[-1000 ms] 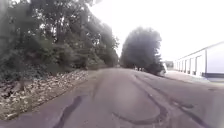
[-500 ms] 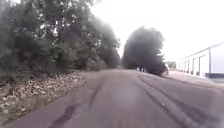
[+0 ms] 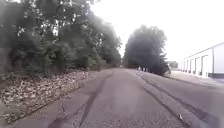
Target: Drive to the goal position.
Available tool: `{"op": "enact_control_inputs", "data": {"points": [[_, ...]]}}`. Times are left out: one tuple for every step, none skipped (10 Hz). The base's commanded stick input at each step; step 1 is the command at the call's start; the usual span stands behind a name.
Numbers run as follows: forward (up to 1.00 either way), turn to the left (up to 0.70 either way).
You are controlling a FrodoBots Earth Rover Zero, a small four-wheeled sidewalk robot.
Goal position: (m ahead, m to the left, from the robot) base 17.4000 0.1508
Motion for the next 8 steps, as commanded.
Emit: {"op": "enact_control_inputs", "data": {"points": [[0.85, 0.0], [0.85, 0.0], [0.85, 0.0], [0.85, 0.0], [0.85, 0.0], [0.85, 0.0], [0.85, 0.0], [0.85, 0.0]]}}
